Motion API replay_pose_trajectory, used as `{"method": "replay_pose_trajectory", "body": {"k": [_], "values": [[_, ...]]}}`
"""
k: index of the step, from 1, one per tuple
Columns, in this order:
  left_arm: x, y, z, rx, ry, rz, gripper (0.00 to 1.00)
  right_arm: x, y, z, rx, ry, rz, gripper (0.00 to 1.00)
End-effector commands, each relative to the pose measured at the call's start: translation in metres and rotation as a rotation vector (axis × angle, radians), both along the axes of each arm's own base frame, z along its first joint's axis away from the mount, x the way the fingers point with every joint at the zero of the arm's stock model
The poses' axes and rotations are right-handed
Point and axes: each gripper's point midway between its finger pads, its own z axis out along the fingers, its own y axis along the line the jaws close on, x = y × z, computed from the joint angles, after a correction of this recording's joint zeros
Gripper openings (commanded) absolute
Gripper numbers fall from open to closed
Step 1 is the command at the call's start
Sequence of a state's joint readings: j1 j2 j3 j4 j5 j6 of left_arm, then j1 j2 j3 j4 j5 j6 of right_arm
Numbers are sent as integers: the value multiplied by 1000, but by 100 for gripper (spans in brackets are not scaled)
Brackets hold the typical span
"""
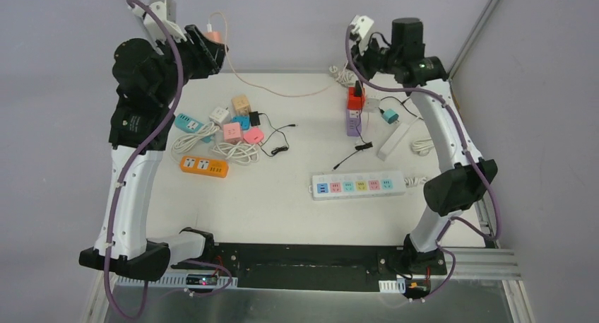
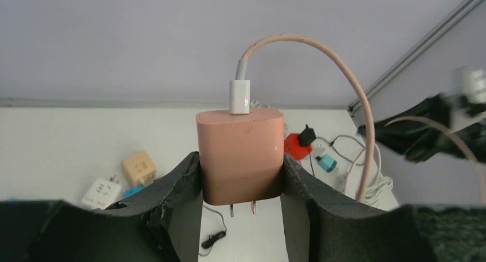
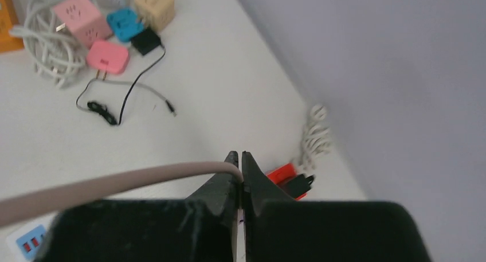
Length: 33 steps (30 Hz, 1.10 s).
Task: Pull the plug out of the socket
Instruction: Place the plug at the center of the board.
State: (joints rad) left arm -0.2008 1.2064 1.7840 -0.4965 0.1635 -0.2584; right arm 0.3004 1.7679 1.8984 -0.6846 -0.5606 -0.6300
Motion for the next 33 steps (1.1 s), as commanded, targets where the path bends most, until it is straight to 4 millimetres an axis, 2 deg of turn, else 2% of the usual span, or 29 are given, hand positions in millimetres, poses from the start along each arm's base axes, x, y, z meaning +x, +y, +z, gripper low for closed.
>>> {"method": "replay_pose_trajectory", "body": {"k": [1,7,9,11,12,14,19,23,25,27,28,30,33], "values": [[0,-5,-6,-41,-27,-42,0,-21,2,78,64,-92,13,0],[12,-20,-58,-29,80,-107,0,-35,39,171,262,-197,62,0],[17,-24,-82,-30,131,-122,0,-38,51,194,333,-216,77,0],[21,-25,-102,-30,169,-125,0,-41,68,202,407,-182,123,0],[22,-24,-111,-29,184,-117,0,-44,78,196,428,-140,150,0],[27,-18,-134,-24,227,-76,0,-45,103,164,416,-40,196,0],[38,0,-203,-19,380,52,0,-30,162,56,290,136,195,0],[41,14,-258,-24,502,147,0,-19,203,1,230,184,162,0],[43,15,-280,-29,555,166,0,-22,224,-24,199,201,160,0],[45,7,-298,-46,598,134,0,-22,235,-53,158,231,142,0],[46,1,-307,-53,621,104,0,-21,237,-68,137,253,134,3],[50,-9,-326,-62,667,58,0,-22,233,-97,87,296,125,16],[60,-13,-350,-47,724,54,0,-32,214,-135,-27,357,141,38]]}}
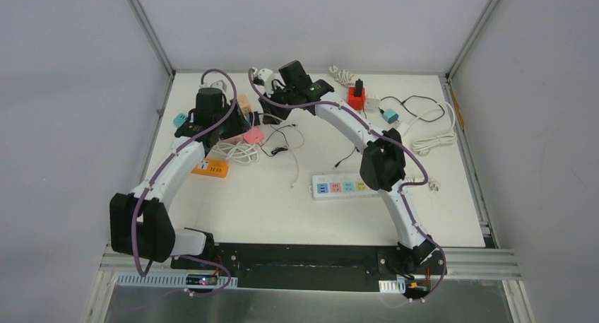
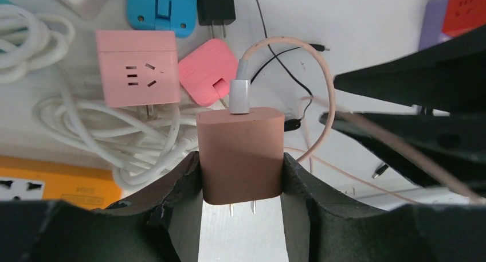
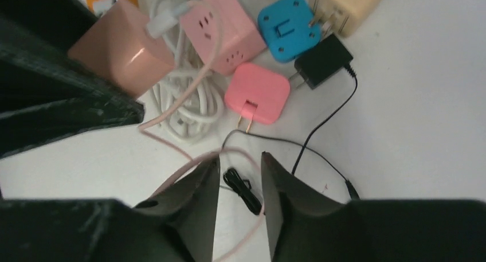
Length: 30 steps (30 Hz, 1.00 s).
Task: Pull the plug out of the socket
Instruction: Place the plug at the center of the board.
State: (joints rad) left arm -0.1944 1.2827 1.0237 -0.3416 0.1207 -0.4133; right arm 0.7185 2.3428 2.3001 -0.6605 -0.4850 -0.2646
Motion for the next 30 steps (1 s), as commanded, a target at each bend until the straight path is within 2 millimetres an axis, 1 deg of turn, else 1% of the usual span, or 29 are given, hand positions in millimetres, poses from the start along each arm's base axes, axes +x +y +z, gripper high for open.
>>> {"method": "replay_pose_trajectory", "body": {"k": [1,4,6,8,11,13,14,16,19,20,21,23,24,27,29,30], "values": [[22,-8,-20,-38,27,-6,0,2,-34,-4,-99,-16,-5,49],[35,-8,-37,-8,65,-9,0,0,-65,-16,-196,-4,-8,72],[43,-3,-47,26,87,11,0,3,-85,-16,-227,3,-27,80],[50,0,-53,53,100,24,0,7,-104,-12,-235,14,-51,82],[57,-1,-60,70,119,13,0,7,-132,-3,-236,31,-80,83],[59,-3,-63,79,126,-8,0,1,-151,3,-247,56,-94,84],[60,-3,-65,87,131,-14,2,-6,-162,5,-263,80,-84,85],[62,-2,-69,105,143,-22,7,-22,-183,15,-280,133,-61,88],[63,2,-80,134,176,-15,15,-45,-218,31,-227,231,-59,89],[63,4,-83,142,186,-11,20,-48,-234,35,-202,247,-83,89],[63,5,-85,150,193,-6,25,-53,-245,42,-177,246,-93,90],[62,8,-85,163,197,6,38,-65,-265,50,-147,243,-116,90],[61,10,-83,169,192,14,44,-72,-274,58,-133,217,-125,91],[58,16,-69,182,160,40,59,-91,-291,62,-108,197,-155,92],[55,17,-55,176,126,44,65,-102,-295,63,-64,191,-164,94],[54,18,-47,174,108,46,67,-108,-296,62,-44,192,-165,94]]}}
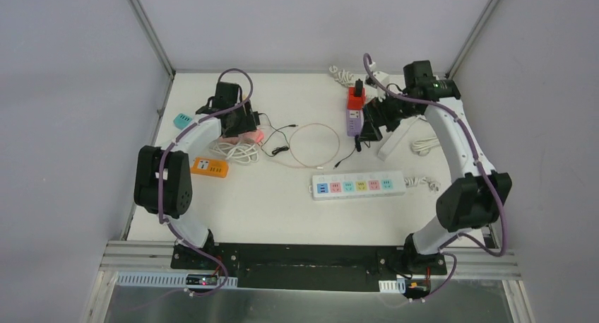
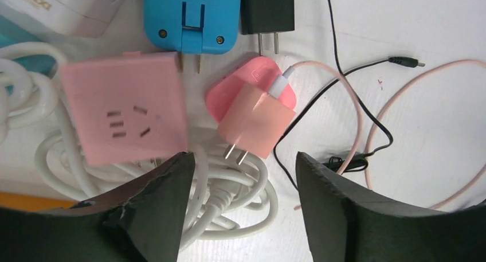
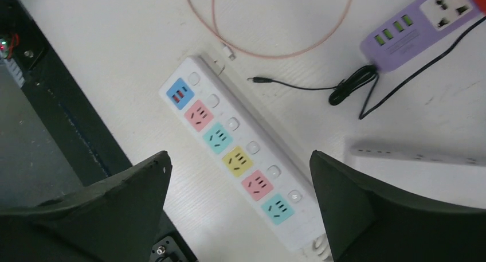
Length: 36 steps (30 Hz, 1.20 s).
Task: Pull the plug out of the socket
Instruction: Place the plug at the center of the board, then pick up the socket from the center of the board.
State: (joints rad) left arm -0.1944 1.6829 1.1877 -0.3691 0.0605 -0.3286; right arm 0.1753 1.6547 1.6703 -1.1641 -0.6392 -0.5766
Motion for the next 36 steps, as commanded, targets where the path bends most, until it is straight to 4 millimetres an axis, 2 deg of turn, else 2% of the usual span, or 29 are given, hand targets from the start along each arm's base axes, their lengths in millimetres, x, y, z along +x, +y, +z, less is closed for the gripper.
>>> {"method": "replay_pose_trajectory", "body": {"k": [1,3,9,12,15,18,20,22,26,31,34,36], "values": [[1,14,57,23,-148,37,70,-33,9,13,124,-55,58,95],[-3,15,76,18,-193,36,72,-40,4,9,140,-60,47,96],[-20,6,112,-43,-281,-12,74,-53,-2,6,238,-57,59,96],[-29,-8,133,-115,-349,-82,75,-57,1,7,276,-60,87,96],[-35,-30,163,-219,-466,-178,75,-59,2,9,292,-62,102,96],[-45,-52,196,-298,-599,-280,83,-60,-2,12,299,-73,102,96],[-52,-65,217,-306,-665,-331,96,-59,-7,16,314,-81,88,96],[-56,-74,234,-301,-713,-373,99,-59,-11,19,328,-89,76,96],[-61,-85,260,-302,-798,-423,99,-55,-25,22,347,-109,36,96],[-58,-87,290,-317,-941,-428,99,-54,-35,22,354,-128,25,96],[-49,-91,298,-326,-987,-436,99,-54,-39,22,370,-136,18,96],[-44,-100,301,-342,-998,-483,99,-56,-41,22,380,-143,26,96]]}}
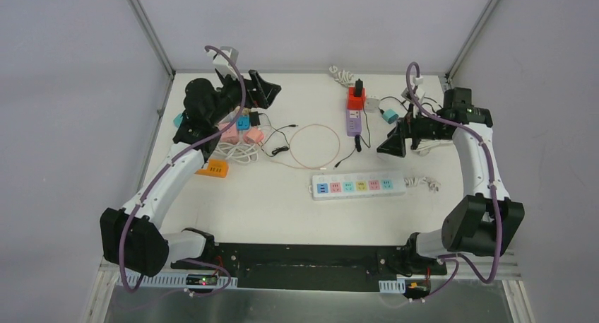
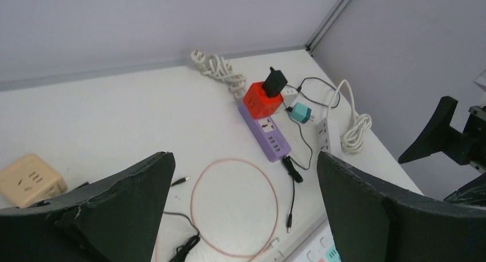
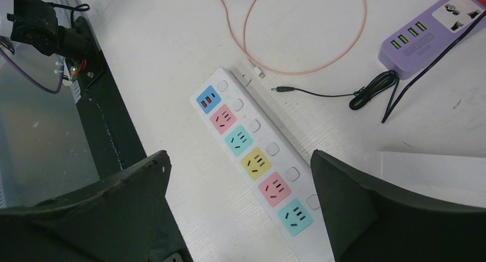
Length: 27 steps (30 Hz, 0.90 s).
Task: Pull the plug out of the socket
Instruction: Pick up the socket from the center of the board.
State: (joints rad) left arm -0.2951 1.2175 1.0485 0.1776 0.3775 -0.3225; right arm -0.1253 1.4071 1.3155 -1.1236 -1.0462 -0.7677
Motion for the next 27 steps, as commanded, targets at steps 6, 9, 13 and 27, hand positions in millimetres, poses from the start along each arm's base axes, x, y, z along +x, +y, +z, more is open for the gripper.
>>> {"method": "replay_pose_trajectory", "body": {"k": [6,9,13,27], "values": [[18,-40,69,-91,-263,-201,99,-39,8,-1,44,-224,243,99],[23,-48,85,-124,-328,-247,99,-52,11,-16,26,-299,345,100],[39,-61,92,-113,-344,-291,99,-58,16,-36,-27,-319,437,100],[42,-38,23,126,-167,-149,99,-43,53,-106,-416,-270,585,100]]}}
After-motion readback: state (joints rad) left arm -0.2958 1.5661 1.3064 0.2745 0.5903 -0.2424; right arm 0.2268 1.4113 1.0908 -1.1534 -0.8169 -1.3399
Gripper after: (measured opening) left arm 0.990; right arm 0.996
